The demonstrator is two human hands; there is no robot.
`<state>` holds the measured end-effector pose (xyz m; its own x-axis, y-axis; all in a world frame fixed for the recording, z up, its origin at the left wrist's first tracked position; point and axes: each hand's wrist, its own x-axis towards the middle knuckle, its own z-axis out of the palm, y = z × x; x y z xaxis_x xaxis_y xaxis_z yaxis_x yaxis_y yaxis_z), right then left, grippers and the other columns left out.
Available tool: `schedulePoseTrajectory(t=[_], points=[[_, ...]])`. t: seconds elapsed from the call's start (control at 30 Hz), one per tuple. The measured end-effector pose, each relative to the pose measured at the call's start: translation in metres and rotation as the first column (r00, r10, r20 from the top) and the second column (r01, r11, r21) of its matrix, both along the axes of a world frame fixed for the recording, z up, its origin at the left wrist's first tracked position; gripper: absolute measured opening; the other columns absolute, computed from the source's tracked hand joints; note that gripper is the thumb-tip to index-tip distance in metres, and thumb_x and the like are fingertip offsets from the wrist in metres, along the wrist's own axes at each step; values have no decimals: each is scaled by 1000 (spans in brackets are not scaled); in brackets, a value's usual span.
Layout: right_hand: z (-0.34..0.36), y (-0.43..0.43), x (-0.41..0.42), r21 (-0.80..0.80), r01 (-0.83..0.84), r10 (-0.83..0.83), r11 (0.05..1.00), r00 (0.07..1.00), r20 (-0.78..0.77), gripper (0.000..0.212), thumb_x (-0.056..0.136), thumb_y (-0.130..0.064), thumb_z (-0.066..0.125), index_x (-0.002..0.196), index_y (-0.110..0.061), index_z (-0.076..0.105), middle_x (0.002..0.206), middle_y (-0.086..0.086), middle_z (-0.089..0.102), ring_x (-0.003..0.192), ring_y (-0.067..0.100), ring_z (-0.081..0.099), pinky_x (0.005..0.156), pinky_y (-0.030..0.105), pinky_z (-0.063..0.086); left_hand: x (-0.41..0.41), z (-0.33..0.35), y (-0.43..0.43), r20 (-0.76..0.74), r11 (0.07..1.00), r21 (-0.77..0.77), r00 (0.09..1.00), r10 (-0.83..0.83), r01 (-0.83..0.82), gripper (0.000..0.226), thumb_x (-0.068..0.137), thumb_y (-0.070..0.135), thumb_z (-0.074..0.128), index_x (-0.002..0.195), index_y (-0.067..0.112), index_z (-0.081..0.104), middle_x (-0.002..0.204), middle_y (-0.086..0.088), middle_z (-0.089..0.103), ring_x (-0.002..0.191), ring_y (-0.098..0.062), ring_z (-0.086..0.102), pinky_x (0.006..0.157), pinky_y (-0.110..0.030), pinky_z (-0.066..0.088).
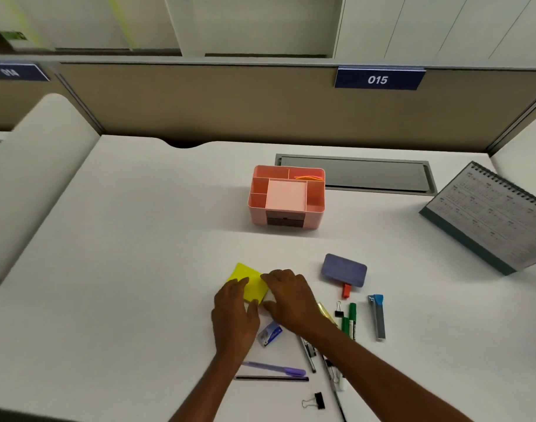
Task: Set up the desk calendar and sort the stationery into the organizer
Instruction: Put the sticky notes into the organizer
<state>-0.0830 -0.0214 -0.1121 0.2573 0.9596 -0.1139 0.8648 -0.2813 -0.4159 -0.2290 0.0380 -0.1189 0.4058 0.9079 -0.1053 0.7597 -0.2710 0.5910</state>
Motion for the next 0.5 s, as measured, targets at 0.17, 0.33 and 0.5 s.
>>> schedulePoseTrajectory(t=[0.17, 0.33, 0.5], points=[[-7, 8, -21, -1, -14, 14, 1000, 984, 179, 48, 80, -53, 71, 115, -20, 68, 119, 4, 67, 106, 28, 61, 87, 43, 48, -15, -5, 5, 24, 998, -33, 998, 58, -57, 52, 89, 17, 77, 138, 16, 61, 147, -10, 56, 138, -31, 48, 107, -48, 47], [-10, 9, -28, -11, -12, 14, 1000, 971, 238, 45, 75, -49, 80, 107, -20, 69, 113, 4, 68, 99, 27, 62, 83, 41, 49, -22, -4, 13, -89, 997, -4, 993, -77, 77, 56, 86, 22, 79, 139, 22, 62, 142, -6, 60, 135, -32, 49, 100, -48, 49], [-6, 10, -27, 57, 33, -42, 998, 982, 182, 43, 81, -44, 73, 118, -22, 67, 116, 1, 69, 103, 25, 64, 86, 40, 48, -28, -1, 20, -123, 989, 0, 981, -150, 151, 61, 79, 40, 86, 135, 28, 64, 144, 0, 59, 135, -28, 50, 102, -46, 48]])
